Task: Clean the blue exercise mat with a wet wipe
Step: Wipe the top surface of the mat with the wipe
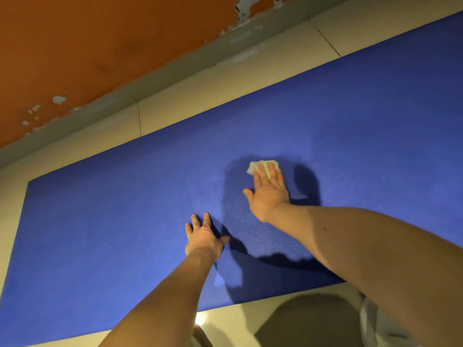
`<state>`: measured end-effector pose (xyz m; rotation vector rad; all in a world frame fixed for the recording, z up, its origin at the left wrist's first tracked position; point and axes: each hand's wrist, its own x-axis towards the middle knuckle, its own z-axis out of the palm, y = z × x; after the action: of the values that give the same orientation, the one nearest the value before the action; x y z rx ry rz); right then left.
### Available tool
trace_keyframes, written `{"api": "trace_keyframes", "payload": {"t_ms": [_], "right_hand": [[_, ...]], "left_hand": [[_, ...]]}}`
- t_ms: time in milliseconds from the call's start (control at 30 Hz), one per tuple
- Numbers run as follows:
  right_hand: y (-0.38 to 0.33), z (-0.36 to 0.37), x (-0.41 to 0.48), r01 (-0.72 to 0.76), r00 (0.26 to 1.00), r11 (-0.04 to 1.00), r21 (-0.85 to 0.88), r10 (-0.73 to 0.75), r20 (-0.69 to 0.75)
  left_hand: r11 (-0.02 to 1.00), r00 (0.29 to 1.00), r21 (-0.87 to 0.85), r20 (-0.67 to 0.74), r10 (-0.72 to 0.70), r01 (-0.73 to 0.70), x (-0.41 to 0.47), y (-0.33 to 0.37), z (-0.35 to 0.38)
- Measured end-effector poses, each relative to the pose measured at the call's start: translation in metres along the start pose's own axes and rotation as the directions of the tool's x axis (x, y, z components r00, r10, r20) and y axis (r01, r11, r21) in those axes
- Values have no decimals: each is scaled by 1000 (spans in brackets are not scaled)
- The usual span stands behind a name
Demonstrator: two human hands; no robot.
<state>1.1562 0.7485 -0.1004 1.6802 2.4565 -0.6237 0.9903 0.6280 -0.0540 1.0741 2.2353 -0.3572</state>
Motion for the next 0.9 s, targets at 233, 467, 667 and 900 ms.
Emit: {"api": "trace_keyframes", "payload": {"t_ms": [233,467,667,900], "right_hand": [[-44,29,-46,341,935,937,-81,-329,129],[39,-2,-23,10,999,994,-106,-6,39],[11,5,-32,-67,997,998,12,67,37],[-25,32,-71,361,924,930,-76,-346,161]], "left_hand": [[1000,1000,23,8,-15,14,-1,0,10],[1000,1000,13,-11,10,-10,-6,-4,16],[1000,1000,-12,-10,16,-17,-18,-5,26],[999,1000,44,26,6,-7,-18,-5,25]]}}
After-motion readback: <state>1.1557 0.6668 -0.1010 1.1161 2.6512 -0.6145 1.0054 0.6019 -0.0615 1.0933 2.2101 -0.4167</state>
